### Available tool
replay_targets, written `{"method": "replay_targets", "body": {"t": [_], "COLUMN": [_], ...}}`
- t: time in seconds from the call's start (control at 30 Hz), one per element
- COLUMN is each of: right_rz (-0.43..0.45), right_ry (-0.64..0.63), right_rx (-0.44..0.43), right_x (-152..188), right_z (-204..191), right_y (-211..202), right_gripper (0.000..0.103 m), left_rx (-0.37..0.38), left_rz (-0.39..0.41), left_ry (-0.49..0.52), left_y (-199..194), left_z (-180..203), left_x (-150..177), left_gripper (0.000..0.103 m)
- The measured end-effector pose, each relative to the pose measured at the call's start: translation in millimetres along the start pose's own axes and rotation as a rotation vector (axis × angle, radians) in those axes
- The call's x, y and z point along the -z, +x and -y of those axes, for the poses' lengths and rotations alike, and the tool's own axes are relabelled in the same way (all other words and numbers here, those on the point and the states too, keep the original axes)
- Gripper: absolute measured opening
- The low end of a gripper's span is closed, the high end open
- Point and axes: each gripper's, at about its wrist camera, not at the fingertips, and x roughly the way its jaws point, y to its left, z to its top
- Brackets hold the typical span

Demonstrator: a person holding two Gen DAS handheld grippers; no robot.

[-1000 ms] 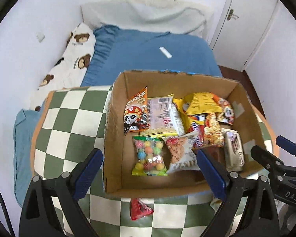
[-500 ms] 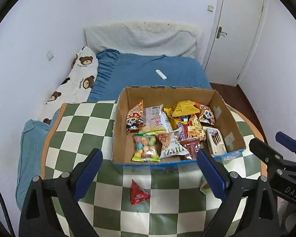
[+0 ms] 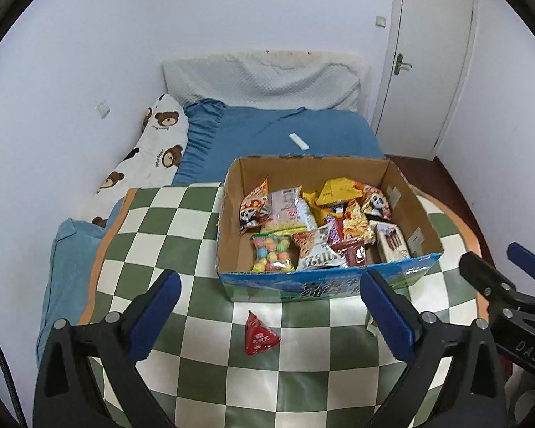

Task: Organize snacks
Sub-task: 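Grasp the red candy packet with left tool while right tool grasps the egg-yolk pastry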

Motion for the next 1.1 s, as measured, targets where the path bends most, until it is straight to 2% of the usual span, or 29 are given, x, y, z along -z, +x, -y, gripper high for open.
{"method": "replay_targets", "body": {"t": [0.1,0.17,0.23,0.43,0.53,0.7,0.8,0.87,0.9,1.03,1.07,1.1], "right_rz": [-0.012,-0.046,-0.106,-0.289,-0.367,-0.453,-0.489,-0.509,-0.516,-0.487,-0.484,-0.483], "right_ry": [0.01,0.04,0.085,0.218,0.281,0.374,0.356,0.314,0.29,0.224,0.216,0.212], "right_rx": [0.012,-0.026,-0.047,-0.082,-0.087,-0.097,-0.088,-0.068,-0.059,-0.041,-0.043,-0.045], "right_x": [5.1,9.4,17.0,50.7,69.7,91.7,99.7,102.2,105.7,109.3,110.2,111.2], "right_z": [4.8,11.2,21.2,49.1,58.6,64.4,55.2,46.0,41.5,32.1,31.1,30.5], "right_y": [6.1,16.8,35.4,101.5,133.3,179.3,202.5,216.1,222.3,223.3,222.4,221.4], "right_gripper": [0.098,0.095,0.079,0.079,0.079,0.079,0.079,0.073,0.065,0.065,0.064,0.064], "left_rx": [-0.003,-0.01,-0.019,-0.056,-0.042,-0.026,-0.006,0.005,0.01,0.042,0.053,0.058], "left_rz": [-0.011,-0.035,-0.058,-0.183,-0.295,-0.406,-0.447,-0.465,-0.479,-0.547,-0.572,-0.584], "left_ry": [-0.007,-0.008,-0.011,-0.05,-0.127,-0.239,-0.259,-0.248,-0.235,-0.176,-0.164,-0.159], "left_y": [10.2,22.4,34.3,84.3,111.7,141.5,155.6,166.4,173.5,203.6,213.7,220.2], "left_z": [-3.1,-5.2,-7.8,-24.7,-41.5,-64.6,-68.0,-64.9,-61.8,-44.3,-38.5,-34.9], "left_x": [3.6,8.8,14.2,37.3,53.1,77.8,85.2,87.4,88.3,92.7,95.0,96.8], "left_gripper": [0.103,0.103,0.103,0.103,0.103,0.103,0.103,0.103,0.103,0.103,0.101,0.095]}}
